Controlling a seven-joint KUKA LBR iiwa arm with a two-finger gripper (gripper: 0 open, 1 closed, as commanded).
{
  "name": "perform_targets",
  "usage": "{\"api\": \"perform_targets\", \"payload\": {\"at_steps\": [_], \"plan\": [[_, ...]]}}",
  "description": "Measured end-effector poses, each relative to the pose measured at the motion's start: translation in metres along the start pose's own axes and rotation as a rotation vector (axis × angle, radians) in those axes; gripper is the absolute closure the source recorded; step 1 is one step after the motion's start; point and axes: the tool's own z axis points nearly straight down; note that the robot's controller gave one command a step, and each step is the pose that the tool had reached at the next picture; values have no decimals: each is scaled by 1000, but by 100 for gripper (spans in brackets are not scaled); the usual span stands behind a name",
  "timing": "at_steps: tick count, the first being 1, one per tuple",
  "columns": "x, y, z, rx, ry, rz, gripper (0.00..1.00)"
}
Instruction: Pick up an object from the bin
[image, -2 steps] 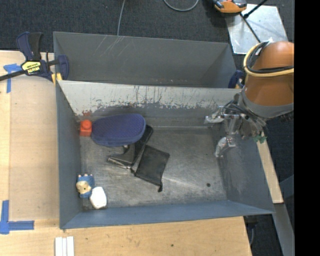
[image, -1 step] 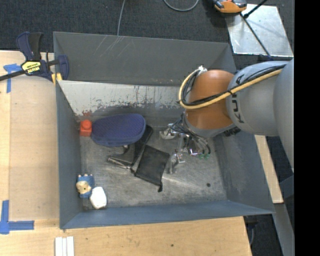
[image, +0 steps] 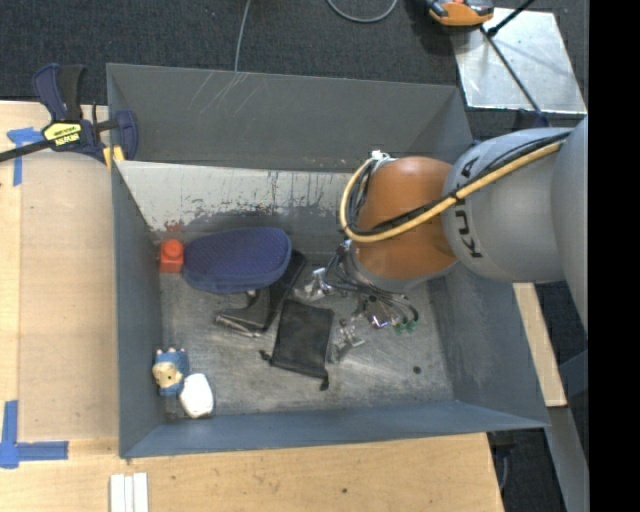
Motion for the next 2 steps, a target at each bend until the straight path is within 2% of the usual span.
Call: {"api": "perform_targets", "payload": {"at_steps": [1, 2], "plan": [[-4, -1, -4, 3, -13, 2, 100], [-34, -44, -169, 5, -12, 156, 100]]}}
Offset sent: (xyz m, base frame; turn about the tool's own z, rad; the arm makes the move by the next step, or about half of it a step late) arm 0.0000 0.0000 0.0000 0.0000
